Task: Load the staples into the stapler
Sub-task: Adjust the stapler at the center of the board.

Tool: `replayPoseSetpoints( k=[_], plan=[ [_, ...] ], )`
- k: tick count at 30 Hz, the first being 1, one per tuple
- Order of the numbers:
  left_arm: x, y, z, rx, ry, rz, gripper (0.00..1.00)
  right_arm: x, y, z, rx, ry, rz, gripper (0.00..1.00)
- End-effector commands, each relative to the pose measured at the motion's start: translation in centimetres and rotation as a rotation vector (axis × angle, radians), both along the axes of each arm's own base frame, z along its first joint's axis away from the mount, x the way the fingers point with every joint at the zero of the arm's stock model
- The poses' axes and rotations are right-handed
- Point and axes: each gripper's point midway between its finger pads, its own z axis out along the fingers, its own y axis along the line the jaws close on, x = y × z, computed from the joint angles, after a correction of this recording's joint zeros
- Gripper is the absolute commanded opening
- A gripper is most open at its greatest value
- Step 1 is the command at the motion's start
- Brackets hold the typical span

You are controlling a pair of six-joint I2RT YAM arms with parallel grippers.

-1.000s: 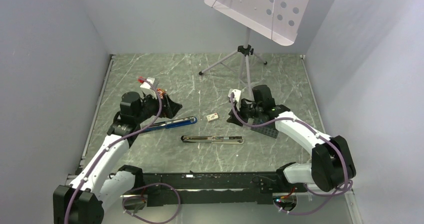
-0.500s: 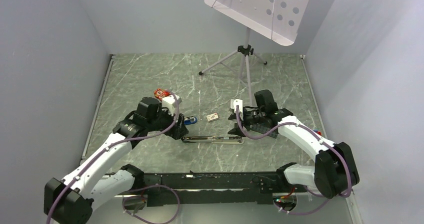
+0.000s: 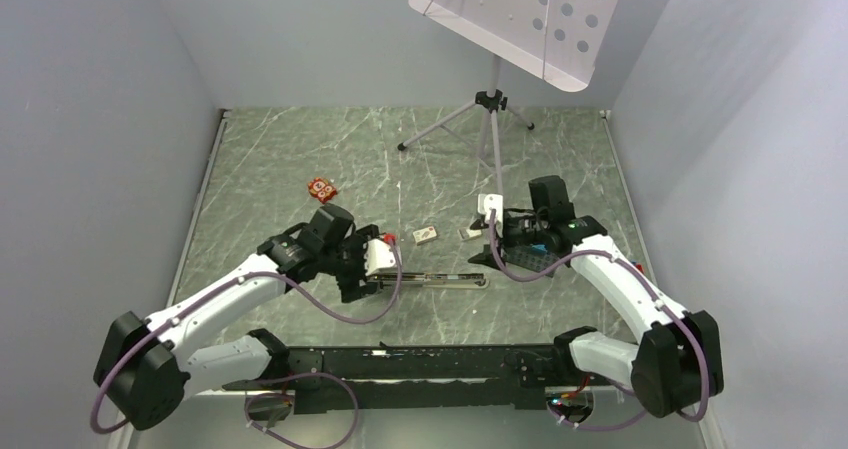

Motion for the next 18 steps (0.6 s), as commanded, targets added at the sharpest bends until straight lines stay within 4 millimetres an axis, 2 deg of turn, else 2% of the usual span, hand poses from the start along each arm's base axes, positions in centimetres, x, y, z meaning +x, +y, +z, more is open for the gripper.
replayPoseSetpoints(
  k=[1, 11, 18],
  plan=[
    [0.8, -0.8, -1.9, 0.055, -0.107, -0.183, 0.9, -0.1, -0.6, 1.7, 0.05, -0.056, 0.002, 0.76],
    [1.8, -1.8, -5.5, 0.097, -0.021, -0.171, 0.87, -0.3, -1.9, 1.4, 0.061, -0.048, -0.061, 0.76],
    [2.3, -2.3, -7.0, 0.139, 0.025, -0.157, 0.78, -0.2, -3.9, 0.7, 0.041, -0.011, -0.111, 0.75]
  ],
)
